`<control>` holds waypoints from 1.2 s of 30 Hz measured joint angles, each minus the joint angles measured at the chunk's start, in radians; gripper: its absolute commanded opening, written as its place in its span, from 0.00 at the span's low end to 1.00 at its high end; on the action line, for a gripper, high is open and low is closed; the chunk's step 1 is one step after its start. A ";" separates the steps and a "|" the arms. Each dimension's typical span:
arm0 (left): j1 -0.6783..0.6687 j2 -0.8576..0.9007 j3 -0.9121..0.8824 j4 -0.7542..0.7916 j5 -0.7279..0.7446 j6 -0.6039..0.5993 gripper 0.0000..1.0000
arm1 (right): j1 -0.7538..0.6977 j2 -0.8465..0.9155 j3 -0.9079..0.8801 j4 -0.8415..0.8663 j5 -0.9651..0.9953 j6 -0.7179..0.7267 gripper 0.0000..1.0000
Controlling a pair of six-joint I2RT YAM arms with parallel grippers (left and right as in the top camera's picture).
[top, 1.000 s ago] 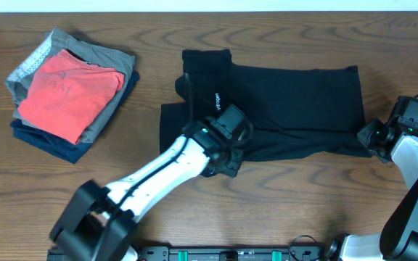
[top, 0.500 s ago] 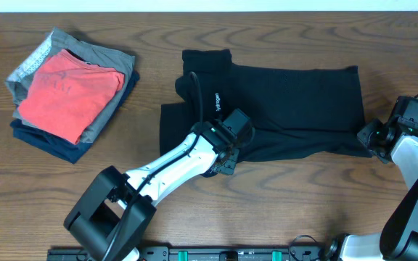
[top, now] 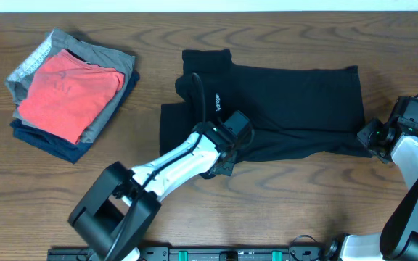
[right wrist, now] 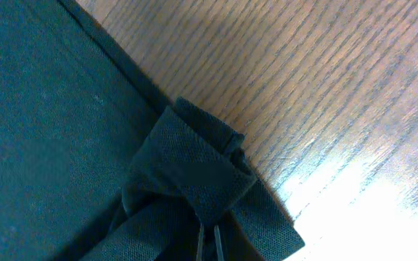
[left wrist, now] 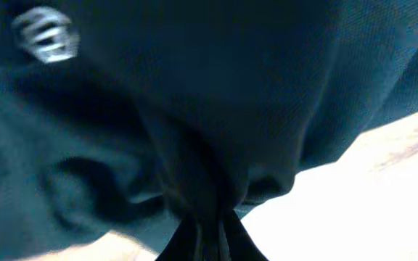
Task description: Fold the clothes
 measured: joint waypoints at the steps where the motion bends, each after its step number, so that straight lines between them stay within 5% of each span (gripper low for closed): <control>1: 0.000 -0.019 0.000 -0.019 -0.021 0.001 0.06 | 0.000 0.000 0.000 0.000 0.002 0.000 0.03; 11: 0.089 -0.140 0.000 -0.089 -0.309 0.050 0.06 | 0.000 0.000 0.000 -0.004 0.007 0.000 0.03; 36: 0.217 0.018 0.000 -0.060 -0.238 0.052 0.06 | 0.000 0.000 0.000 0.003 -0.078 0.000 0.09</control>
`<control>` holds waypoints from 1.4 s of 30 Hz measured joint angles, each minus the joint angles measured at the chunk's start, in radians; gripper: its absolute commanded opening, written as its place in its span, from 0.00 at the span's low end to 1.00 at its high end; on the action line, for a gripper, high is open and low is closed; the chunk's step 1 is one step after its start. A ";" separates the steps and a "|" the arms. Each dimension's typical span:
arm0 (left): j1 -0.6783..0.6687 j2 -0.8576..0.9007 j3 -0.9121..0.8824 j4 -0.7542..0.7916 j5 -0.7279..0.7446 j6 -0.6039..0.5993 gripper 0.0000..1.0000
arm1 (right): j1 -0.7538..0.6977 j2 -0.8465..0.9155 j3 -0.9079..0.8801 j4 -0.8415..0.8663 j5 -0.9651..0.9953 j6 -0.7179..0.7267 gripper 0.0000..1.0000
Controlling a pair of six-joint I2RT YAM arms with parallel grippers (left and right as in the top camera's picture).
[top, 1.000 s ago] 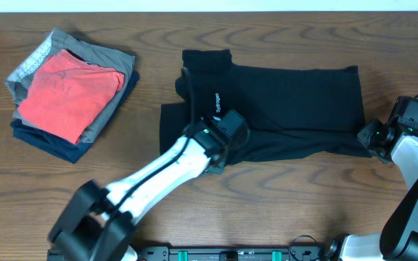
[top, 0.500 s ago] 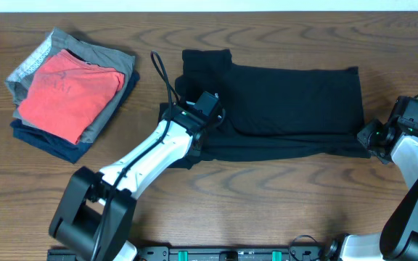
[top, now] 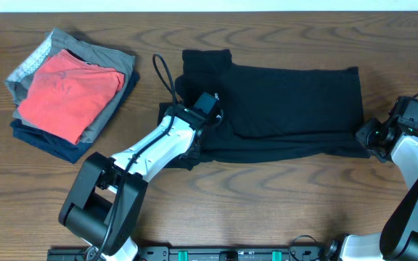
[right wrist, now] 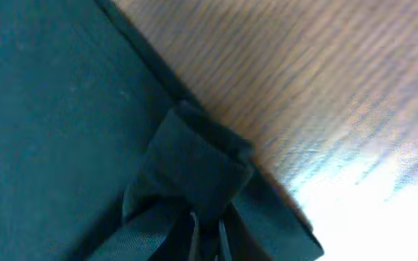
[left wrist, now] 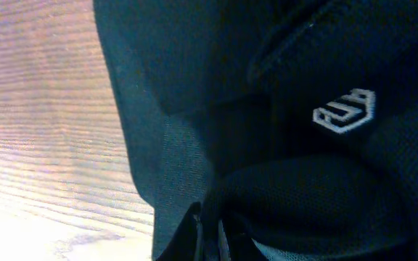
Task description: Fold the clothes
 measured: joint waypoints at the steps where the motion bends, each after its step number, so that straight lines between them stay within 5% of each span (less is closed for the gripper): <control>1: 0.001 0.000 0.000 0.000 0.007 0.000 0.06 | 0.000 0.000 0.000 0.008 -0.017 0.000 0.10; 10: 0.001 0.000 0.000 0.000 0.021 -0.002 0.06 | 0.000 0.000 0.021 0.147 -0.107 -0.002 0.30; 14: 0.001 0.000 0.000 0.000 0.026 -0.002 0.06 | -0.001 0.000 0.021 0.142 -0.111 -0.008 0.31; 23: 0.001 0.000 0.000 0.000 0.030 -0.002 0.06 | -0.054 0.000 0.026 -0.142 -0.113 -0.024 0.35; 42: 0.001 0.000 0.000 -0.002 0.034 -0.002 0.06 | -0.002 0.050 0.026 -0.110 -0.145 -0.051 0.05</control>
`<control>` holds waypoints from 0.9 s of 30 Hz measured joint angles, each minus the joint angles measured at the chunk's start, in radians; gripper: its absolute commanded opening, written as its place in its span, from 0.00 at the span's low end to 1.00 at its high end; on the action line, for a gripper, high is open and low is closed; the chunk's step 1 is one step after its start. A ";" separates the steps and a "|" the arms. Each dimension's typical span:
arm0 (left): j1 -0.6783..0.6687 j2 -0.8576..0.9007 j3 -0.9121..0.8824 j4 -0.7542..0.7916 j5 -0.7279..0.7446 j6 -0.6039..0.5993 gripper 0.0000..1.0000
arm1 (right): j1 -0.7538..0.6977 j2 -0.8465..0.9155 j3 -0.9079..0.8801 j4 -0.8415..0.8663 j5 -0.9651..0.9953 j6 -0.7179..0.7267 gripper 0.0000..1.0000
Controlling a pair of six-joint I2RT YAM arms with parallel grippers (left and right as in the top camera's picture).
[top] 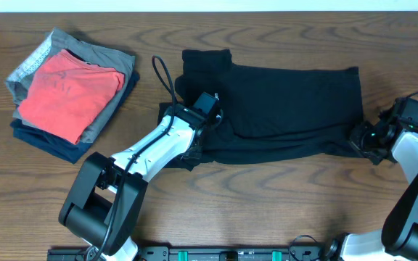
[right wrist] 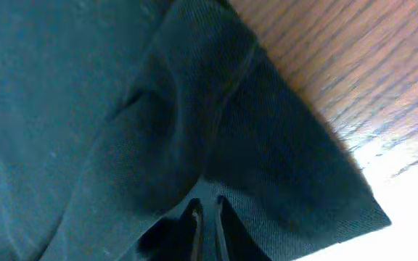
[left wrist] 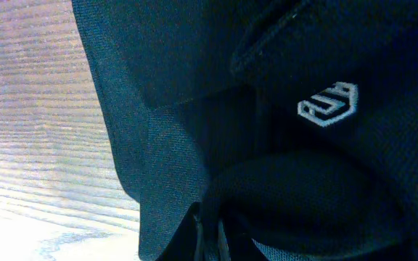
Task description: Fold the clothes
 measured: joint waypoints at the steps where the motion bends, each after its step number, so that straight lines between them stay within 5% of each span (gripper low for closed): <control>1: 0.000 0.000 0.000 0.000 0.000 0.000 0.06 | 0.002 0.009 0.000 -0.001 0.000 0.000 0.05; 7: 0.000 0.000 0.000 0.001 0.000 0.000 0.06 | 0.002 0.049 -0.002 0.092 -0.008 0.003 0.06; 16: 0.000 0.000 -0.002 0.000 0.000 0.000 0.06 | 0.002 0.048 0.003 0.561 -0.188 0.114 0.13; 27: 0.000 0.000 -0.004 -0.004 0.000 0.000 0.06 | -0.032 0.048 0.002 0.183 -0.219 0.098 0.15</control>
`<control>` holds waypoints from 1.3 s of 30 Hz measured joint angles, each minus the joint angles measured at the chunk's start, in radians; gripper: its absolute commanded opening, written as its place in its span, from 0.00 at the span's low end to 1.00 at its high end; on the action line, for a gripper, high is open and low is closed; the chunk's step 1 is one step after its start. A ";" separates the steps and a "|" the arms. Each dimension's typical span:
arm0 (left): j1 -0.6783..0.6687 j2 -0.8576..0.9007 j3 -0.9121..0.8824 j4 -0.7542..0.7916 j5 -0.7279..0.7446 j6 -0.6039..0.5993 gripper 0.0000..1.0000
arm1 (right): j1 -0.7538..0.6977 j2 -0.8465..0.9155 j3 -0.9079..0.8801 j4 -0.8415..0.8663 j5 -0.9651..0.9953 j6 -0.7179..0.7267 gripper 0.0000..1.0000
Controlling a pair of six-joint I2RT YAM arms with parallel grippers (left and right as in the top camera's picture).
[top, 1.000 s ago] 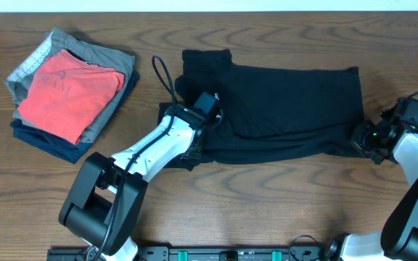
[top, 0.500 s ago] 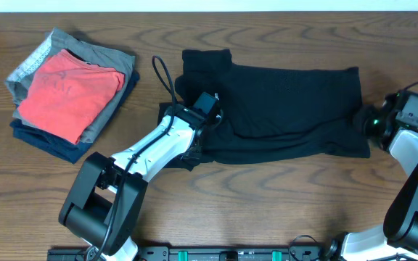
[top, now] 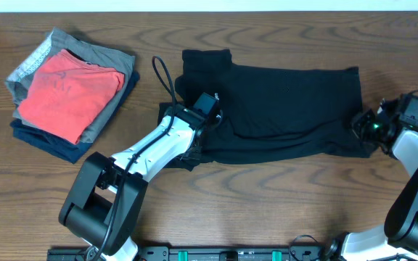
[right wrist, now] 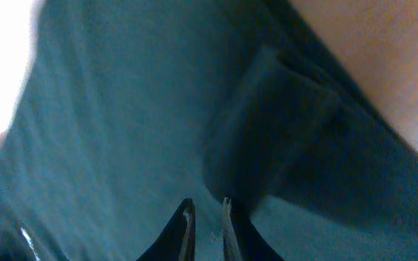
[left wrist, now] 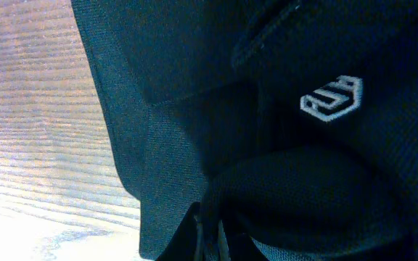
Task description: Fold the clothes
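Note:
A black shirt (top: pixel 289 94) lies spread across the middle of the wooden table (top: pixel 281 203). My left gripper (top: pixel 210 112) rests on its left part. In the left wrist view that gripper (left wrist: pixel 207 228) is shut on a bulging fold of black cloth, with the white chest logo (left wrist: pixel 332 98) just beyond. My right gripper (top: pixel 367 129) is at the shirt's right edge. Its fingers (right wrist: pixel 206 210) stand a narrow gap apart over flat cloth, pinching nothing that I can see. A small doubled-over flap (right wrist: pixel 281 123) lies ahead of them.
A stack of folded clothes (top: pixel 67 90), red on top of grey and navy, sits at the table's far left. A black cable loop (top: pixel 162 72) from the left arm arches between the stack and the shirt.
The right gripper has let go of the shirt's lower right corner and shifted a little toward the far side along the right edge. The left gripper and its fold have not moved.
First my left gripper held a pinch of cloth near the shirt's lower middle and my right held the lower right corner. Then the left stood up-left by the logo, the cloth carried over. The right stayed shut, then sat further in, and now stands parted.

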 measured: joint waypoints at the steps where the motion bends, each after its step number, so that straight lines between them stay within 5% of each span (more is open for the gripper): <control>1: 0.000 0.000 0.000 0.000 0.000 0.000 0.06 | -0.012 0.000 0.000 -0.014 -0.009 -0.024 0.15; 13: 0.000 0.000 0.000 0.000 0.000 0.000 0.06 | 0.105 0.000 0.000 -0.164 -0.084 -0.256 0.16; 39: 0.000 0.000 -0.001 -0.008 0.000 0.000 0.06 | 0.356 0.000 0.000 -0.113 0.118 -0.247 0.21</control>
